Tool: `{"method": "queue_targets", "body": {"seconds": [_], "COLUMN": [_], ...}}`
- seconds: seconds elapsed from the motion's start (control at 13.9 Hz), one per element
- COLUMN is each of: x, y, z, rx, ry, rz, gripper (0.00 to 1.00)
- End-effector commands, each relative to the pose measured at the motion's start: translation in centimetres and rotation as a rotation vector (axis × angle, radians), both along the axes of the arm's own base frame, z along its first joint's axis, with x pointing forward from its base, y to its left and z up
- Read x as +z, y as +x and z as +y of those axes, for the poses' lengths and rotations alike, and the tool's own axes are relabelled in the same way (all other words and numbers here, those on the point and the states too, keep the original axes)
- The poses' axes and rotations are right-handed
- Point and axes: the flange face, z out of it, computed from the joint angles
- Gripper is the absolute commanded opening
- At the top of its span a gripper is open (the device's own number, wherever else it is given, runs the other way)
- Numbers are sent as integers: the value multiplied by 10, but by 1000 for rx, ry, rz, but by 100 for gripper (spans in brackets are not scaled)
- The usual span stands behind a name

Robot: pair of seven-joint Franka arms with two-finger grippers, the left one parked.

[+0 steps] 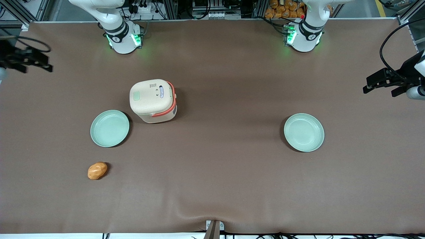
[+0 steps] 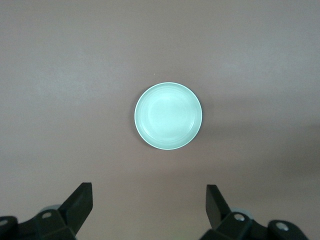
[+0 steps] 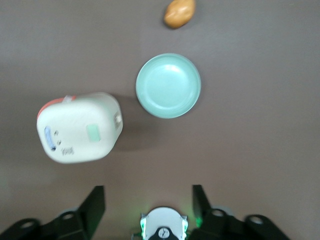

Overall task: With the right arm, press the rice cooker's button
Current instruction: 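Move the right gripper toward the white rice cooker's lid button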

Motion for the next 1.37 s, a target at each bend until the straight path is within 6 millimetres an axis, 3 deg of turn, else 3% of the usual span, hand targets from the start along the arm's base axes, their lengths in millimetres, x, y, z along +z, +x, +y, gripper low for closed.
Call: {"method": "queue_targets", "body": {"seconds": [0.0,0.14,0.5,0.72,1.01,1.3], "x": [-11,-26,-103,-154,-197,-236], "y": [-9,-10,2,-5,-11,-18], "z": [52,77,106,117,123,124], "rx": [95,139,141,106,108,101], "ry": [-8,-4,47,28,33,37], "rz": [41,62,53,86,94,100], "gripper": [21,19,16,12,1,1]}}
